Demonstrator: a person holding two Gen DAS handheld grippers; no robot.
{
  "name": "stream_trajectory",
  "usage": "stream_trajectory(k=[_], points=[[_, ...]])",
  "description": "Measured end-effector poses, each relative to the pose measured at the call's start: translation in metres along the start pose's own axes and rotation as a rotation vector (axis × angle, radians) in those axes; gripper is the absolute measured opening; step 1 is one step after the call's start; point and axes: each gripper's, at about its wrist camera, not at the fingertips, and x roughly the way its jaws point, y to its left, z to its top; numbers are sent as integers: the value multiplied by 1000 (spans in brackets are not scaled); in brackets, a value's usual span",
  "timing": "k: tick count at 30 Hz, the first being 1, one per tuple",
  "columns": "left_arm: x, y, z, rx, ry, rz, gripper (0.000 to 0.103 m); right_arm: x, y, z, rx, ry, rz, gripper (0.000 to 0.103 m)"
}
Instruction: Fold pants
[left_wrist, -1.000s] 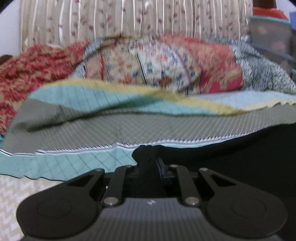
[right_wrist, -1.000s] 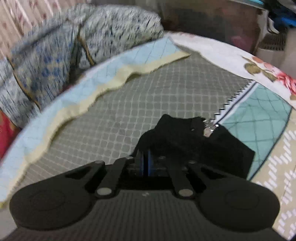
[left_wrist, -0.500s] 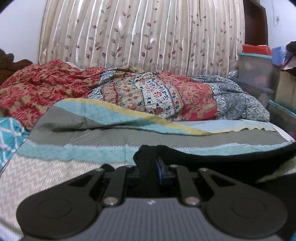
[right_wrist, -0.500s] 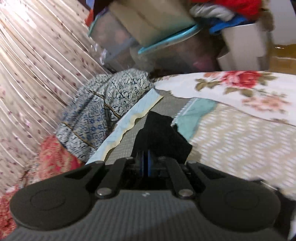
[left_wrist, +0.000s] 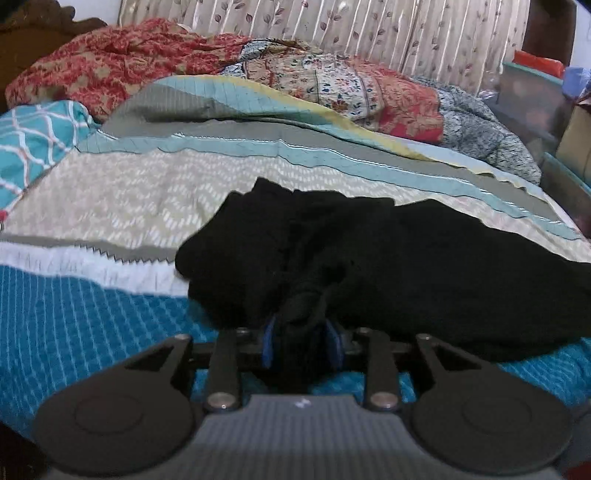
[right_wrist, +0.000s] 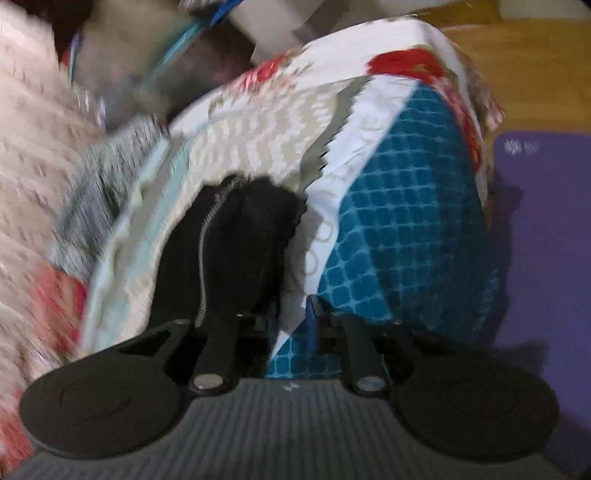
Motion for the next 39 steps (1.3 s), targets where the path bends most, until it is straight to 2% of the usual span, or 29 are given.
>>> stream_trajectory(k=[1, 2, 3, 5, 8, 11, 14, 16, 17, 18, 19, 20, 21, 22, 24, 25, 27, 29, 31, 32, 35, 37, 39], points=[[-7, 4, 0, -14, -16, -18, 33, -8, 0, 1, 23, -49, -31, 43], [-18, 10, 0, -42, -44, -40, 41, -19, 2, 2, 39, -126, -66, 52], [-29, 19, 0, -77, -72, -60, 49, -29, 4, 1, 47, -193, -76, 52], [-46, 39, 3, -156, -122, -96, 53, -47, 14, 2, 28, -291, -76, 51], [-54, 70, 16, -284, -154, -119, 60, -61, 42, -7, -83, -341, -39, 51], [-37, 92, 36, -368, -146, -139, 60, -59, 81, -32, -220, -272, 50, 51], [-5, 88, 60, -287, -105, -128, 60, -45, 124, -73, -382, -153, 134, 51], [23, 73, 67, -205, -27, -153, 67, -38, 150, -112, -473, -74, 187, 51], [37, 66, 69, -171, 10, -156, 63, -35, 157, -124, -504, -36, 207, 51], [50, 58, 70, -133, 36, -148, 30, -32, 165, -140, -534, 9, 224, 51], [60, 51, 72, -79, 47, -133, 8, -29, 172, -156, -563, 54, 236, 51], [63, 47, 74, -53, 39, -122, 7, -25, 178, -172, -590, 99, 244, 51], [56, 48, 77, -50, -13, -101, 7, -20, 182, -181, -612, 142, 253, 51], [42, 55, 82, -71, -113, -73, 7, -17, 187, -195, -634, 186, 261, 51], [16, 83, 87, -155, -296, 51, 7, -12, 190, -213, -693, 256, 276, 51], [16, 99, 87, -209, -307, 112, 7, -11, 193, -222, -725, 284, 278, 51], [31, 120, 83, -293, -212, 103, 9, -9, 196, -243, -780, 347, 267, 52], [36, 119, 74, -271, -152, 102, 10, -6, 197, -256, -806, 363, 238, 52], [29, 113, 67, -220, -159, 106, 29, -3, 200, -255, -805, 361, 244, 52], [23, 112, 64, -226, -172, 103, 43, -6, 199, -255, -801, 360, 253, 52], [2, 116, 58, -306, -204, 42, 43, -14, 202, -259, -805, 355, 301, 52], [-7, 114, 53, -355, -196, -40, 42, -21, 211, -264, -829, 362, 368, 52], [-13, 108, 46, -363, -195, -106, 42, -28, 226, -276, -885, 395, 458, 52]])
